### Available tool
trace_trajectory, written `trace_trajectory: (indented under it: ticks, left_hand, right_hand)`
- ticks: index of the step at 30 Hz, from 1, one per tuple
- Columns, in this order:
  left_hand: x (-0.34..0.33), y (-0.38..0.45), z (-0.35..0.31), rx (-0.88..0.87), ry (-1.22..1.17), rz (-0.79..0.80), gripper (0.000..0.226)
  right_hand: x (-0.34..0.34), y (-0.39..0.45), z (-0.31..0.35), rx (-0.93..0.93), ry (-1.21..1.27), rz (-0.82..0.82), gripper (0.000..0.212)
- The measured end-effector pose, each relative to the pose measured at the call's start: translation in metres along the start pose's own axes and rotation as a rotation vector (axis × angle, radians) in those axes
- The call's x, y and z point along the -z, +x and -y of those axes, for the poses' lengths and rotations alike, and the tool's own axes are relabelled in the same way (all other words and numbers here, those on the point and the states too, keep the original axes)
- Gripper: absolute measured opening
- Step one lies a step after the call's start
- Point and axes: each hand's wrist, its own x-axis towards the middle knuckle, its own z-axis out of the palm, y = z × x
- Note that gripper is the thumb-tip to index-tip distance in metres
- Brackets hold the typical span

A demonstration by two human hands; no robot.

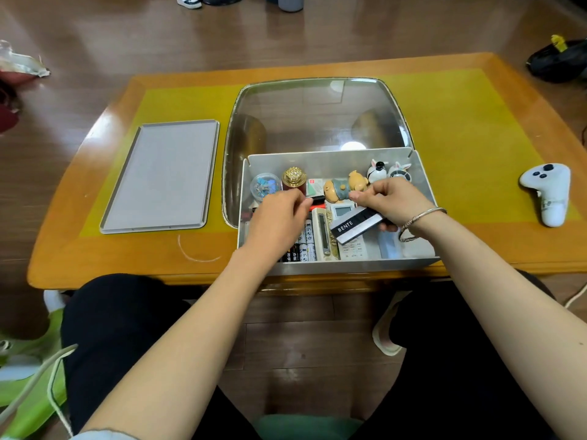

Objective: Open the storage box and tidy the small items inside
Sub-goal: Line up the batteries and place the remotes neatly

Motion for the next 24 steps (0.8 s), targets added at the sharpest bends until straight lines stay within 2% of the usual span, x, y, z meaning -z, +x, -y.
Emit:
trace_trajectory:
  ticks: [2,4,7,10,13,17,21,24]
  left_hand:
    - [0.000,-0.007,-0.009,-0.006,-0.183,0.122,0.037]
    - [-0.002,-0.010,-0.016,-0.023,-0.294,0.218,0.031]
    - [-0.001,-0.007,-0.022,-0.040,-0.378,0.249,0.017]
    - [-0.001,-0.004,-0.026,-0.068,-0.452,0.290,0.014]
    - [-0.003,0.000,-0.030,-0.030,-0.452,0.249,0.015]
    - [-0.009,0.006,-0.027,0.096,-0.427,0.154,0.012]
    - [-0.015,0.007,-0.018,0.212,-0.418,0.121,0.013]
    - [-0.014,0.008,-0.011,0.295,-0.492,0.056,0.011]
  right_hand:
    - [-0.001,-0.003,0.003,0.061,0.038,-0.023,0.032]
    - [-0.002,-0.008,0.006,0.132,0.044,-0.056,0.025]
    - [0.001,-0.015,0.011,0.241,0.110,-0.116,0.016]
    - [0.005,-0.019,0.015,0.323,0.136,-0.084,0.010]
    - [0.011,-0.018,0.013,0.311,0.104,-0.112,0.013]
    - [0.027,-0.013,0.002,0.260,0.094,-0.256,0.022]
    - [0.036,-0.008,-0.010,0.254,-0.095,-0.348,0.016]
    - [0.039,-0.006,-0.017,0.242,-0.239,-0.419,0.019]
